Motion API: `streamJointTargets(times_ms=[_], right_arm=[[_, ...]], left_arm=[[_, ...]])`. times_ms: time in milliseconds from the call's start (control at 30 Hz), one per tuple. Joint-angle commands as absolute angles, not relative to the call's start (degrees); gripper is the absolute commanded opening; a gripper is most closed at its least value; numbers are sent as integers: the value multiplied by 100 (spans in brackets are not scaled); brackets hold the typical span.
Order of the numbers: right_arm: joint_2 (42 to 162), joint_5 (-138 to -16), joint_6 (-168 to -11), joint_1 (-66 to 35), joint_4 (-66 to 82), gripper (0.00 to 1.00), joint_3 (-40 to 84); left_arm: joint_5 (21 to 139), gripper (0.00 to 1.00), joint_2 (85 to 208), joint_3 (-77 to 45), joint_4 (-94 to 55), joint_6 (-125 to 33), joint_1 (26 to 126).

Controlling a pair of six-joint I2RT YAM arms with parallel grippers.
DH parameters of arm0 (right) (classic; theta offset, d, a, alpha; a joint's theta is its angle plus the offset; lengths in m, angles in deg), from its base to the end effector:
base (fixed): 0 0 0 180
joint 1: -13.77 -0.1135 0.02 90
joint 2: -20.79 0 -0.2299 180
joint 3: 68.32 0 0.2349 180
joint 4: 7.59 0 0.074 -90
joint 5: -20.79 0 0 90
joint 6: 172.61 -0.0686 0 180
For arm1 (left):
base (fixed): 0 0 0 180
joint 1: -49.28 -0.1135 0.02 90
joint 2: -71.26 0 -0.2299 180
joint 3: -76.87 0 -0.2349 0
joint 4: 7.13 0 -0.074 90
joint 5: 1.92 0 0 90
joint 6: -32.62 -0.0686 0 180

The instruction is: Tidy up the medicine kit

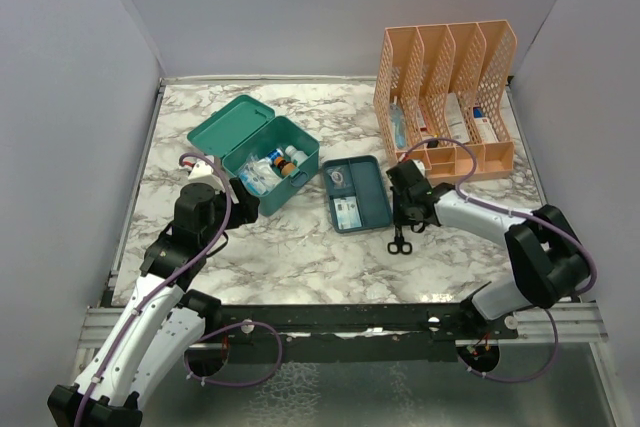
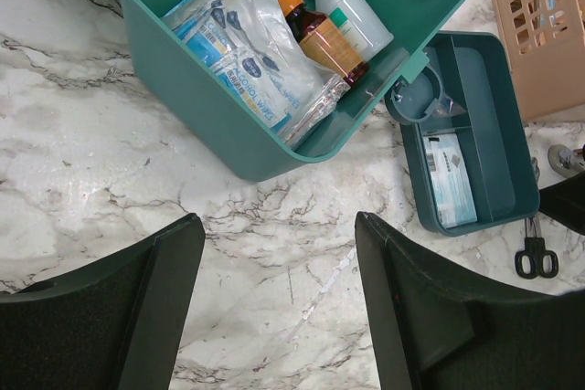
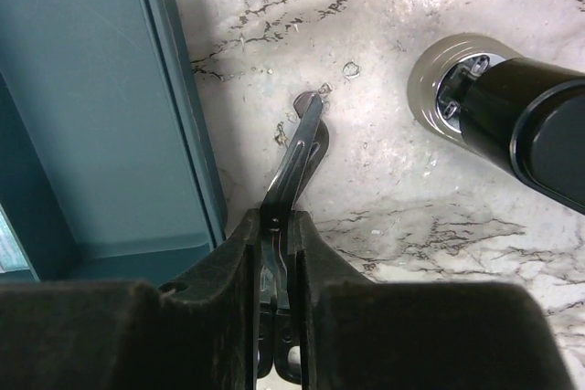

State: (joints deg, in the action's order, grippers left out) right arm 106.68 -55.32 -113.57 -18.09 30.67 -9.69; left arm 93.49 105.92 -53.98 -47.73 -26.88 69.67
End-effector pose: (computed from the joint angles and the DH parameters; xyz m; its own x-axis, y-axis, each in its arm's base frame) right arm 0.2385 0.1288 0.1073 -0.8830 0.0392 -0.4677 0.0307 0.9992 0.0258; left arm 0.1767 -0.0588 0.2404 -0.4912 -0.3565 -0.7948 0.0211 0.9073 -0.4200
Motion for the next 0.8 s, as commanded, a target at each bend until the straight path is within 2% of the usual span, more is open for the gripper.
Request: streamJointTargets(times_ms=[0, 433, 767], right_arm=[[10277, -5385, -11275, -1786, 3194, 9, -1037], [9102, -5679, -11037, -1787, 2783, 7, -1429], [9322, -6986, -10594, -1787, 2279, 5, -808]], left_arm=[[9402, 70, 10521, -5414, -4723, -2661, 6965], [9381, 70, 10536, -5414, -4724, -2662, 6961], [9362, 70, 10534, -5414, -4718, -2660, 6967]])
